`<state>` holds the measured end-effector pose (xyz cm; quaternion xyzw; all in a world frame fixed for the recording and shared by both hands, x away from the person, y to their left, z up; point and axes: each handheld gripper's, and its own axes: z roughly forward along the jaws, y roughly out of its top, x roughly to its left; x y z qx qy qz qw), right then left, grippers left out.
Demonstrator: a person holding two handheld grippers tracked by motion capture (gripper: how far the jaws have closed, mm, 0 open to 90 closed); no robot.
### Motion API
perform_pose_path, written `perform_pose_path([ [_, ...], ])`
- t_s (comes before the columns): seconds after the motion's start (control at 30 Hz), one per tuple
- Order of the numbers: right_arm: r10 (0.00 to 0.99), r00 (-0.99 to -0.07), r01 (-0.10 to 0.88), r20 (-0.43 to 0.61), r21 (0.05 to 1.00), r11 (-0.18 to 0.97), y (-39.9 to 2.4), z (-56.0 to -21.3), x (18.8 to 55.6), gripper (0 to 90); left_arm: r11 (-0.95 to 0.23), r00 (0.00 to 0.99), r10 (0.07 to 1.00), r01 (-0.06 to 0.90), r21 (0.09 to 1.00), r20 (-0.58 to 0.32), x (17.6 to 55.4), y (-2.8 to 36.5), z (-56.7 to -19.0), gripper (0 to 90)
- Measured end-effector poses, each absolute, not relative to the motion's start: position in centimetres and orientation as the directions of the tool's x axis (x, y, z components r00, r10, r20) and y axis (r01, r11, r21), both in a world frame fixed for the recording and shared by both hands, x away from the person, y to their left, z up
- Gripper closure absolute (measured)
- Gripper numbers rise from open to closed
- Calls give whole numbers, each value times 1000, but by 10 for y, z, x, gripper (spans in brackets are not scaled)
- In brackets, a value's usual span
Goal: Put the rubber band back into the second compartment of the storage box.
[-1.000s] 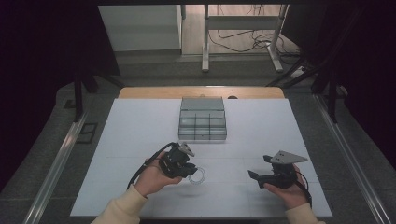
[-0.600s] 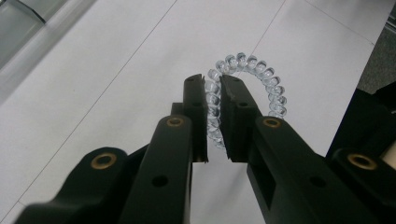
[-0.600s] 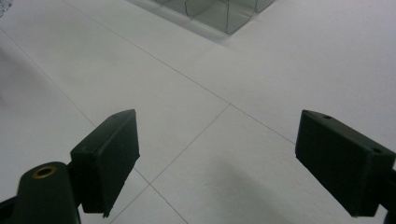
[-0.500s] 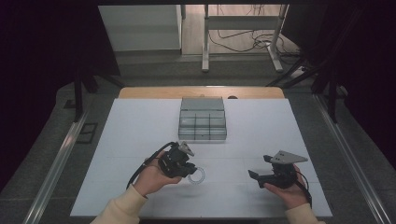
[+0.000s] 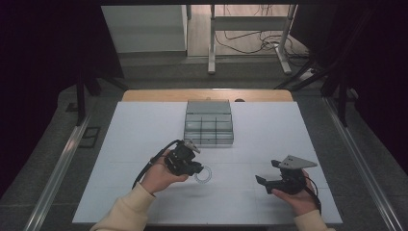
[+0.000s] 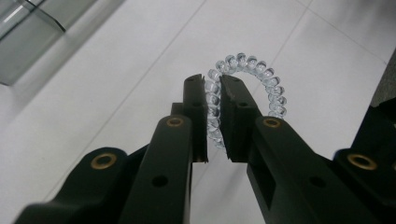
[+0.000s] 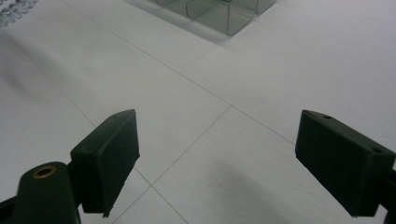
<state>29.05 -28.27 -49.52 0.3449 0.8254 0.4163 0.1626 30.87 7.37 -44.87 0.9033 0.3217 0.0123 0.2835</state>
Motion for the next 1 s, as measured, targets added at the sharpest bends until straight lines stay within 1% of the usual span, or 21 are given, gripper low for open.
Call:
perform_pose_path([
  [1.0,706,-708,436,22,800,412,-283,-496,291,140,-592,746,650,615,521,-142,364,67,-439,818],
])
